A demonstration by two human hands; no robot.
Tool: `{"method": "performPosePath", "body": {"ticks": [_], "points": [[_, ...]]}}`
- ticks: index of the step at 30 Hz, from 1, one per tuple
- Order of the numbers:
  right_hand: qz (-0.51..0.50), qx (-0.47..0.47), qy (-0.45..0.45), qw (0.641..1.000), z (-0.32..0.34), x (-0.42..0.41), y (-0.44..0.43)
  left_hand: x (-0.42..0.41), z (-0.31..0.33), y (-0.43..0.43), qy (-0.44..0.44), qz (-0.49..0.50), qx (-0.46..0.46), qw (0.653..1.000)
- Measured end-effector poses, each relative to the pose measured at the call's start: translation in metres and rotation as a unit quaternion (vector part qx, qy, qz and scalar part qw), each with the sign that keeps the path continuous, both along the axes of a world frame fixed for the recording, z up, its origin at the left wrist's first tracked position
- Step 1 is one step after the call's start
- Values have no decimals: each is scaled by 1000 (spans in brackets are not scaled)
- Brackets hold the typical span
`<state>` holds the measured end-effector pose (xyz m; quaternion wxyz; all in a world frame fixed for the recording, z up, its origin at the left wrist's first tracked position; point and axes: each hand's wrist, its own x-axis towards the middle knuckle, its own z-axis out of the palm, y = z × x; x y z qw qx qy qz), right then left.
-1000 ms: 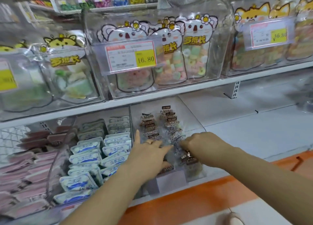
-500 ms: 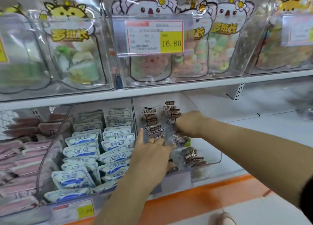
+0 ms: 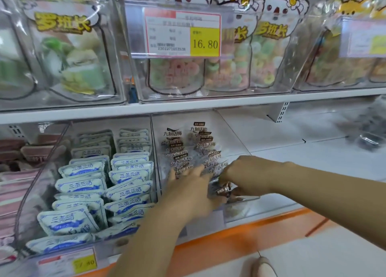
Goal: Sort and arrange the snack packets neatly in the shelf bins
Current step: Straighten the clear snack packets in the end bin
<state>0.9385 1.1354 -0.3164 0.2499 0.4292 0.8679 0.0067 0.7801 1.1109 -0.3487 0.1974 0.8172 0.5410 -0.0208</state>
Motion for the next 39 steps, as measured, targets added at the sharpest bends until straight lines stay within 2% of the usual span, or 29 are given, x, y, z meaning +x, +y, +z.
{"method": "performPosePath", "body": {"ticks": [6, 8, 12, 14, 18, 22, 25, 27, 31, 34, 39], "points": [[33, 72, -8, 997, -7, -8, 18, -6, 8, 1, -51, -2, 34, 998], [4, 68, 19, 997, 0, -12, 28, -6, 10, 1, -25, -11, 71, 997], [-47, -12, 91, 995, 15, -20, 41, -12, 8, 1, 77, -16, 102, 992], [-39, -46, 73, 996, 16, -21, 32, -14, 7, -1, 98, -14, 106, 989], [-41, -96, 59, 993, 17, -14, 11, -12, 7, 1, 86, 6, 117, 989], [-48, -57, 43, 996, 5, -12, 11, -9, 10, 3, 44, 44, 171, 983], [-59, -38, 23, 997, -9, -17, 14, -8, 11, 2, 44, 42, 206, 977], [-78, -75, 15, 994, -5, -21, 20, -8, 13, -1, 62, 32, 198, 978], [-98, -144, -71, 982, 9, -33, 35, -15, 19, -5, 139, 0, 154, 978], [-91, -115, -95, 985, 2, -40, 36, -18, 18, -4, 142, -7, 168, 976], [-43, 93, 33, 994, 10, -20, 11, -21, 17, -2, 90, -2, 185, 979]]}}
